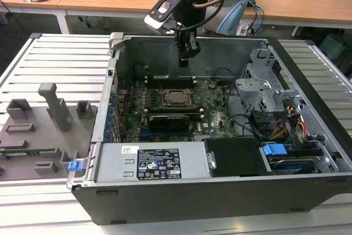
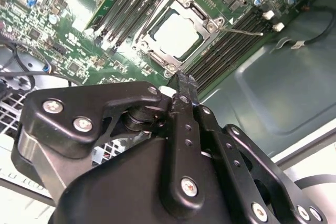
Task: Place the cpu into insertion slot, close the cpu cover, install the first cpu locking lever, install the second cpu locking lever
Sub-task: 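Install the first cpu locking lever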
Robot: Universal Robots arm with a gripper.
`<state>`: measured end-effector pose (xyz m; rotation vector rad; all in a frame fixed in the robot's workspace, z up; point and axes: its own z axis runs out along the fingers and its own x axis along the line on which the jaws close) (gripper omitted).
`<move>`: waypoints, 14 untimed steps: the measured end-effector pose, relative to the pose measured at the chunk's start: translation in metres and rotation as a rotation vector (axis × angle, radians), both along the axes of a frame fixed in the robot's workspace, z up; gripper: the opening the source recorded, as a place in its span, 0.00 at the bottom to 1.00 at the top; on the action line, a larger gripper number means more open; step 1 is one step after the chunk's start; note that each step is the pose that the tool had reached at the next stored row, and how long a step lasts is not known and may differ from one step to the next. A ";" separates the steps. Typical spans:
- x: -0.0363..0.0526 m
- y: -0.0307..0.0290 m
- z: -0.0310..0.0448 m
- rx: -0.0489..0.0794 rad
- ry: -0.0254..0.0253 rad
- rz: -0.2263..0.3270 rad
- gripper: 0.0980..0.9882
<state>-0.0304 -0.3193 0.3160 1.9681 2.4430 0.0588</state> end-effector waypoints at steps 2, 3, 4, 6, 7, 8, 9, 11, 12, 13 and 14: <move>0.0000 0.0000 0.0000 0.000 0.0000 0.025 0.01; 0.0000 0.0000 0.0000 0.000 0.0000 0.028 0.01; 0.0000 0.0000 0.0000 0.000 0.0000 0.033 0.01; 0.0000 0.0000 0.0000 0.000 0.0000 0.056 0.01; 0.0000 0.0000 0.0000 0.000 0.0000 0.068 0.01; 0.0000 0.0000 0.0000 0.000 0.0000 0.081 0.01; 0.0000 0.0000 0.0000 0.000 0.0000 0.097 0.01; 0.0000 0.0000 0.0000 0.000 0.0000 0.113 0.01; 0.0000 0.0000 0.0000 0.000 0.0000 0.126 0.01; 0.0000 0.0000 0.0000 0.000 0.0000 0.141 0.01; 0.0000 0.0000 0.0000 0.000 0.0000 0.157 0.01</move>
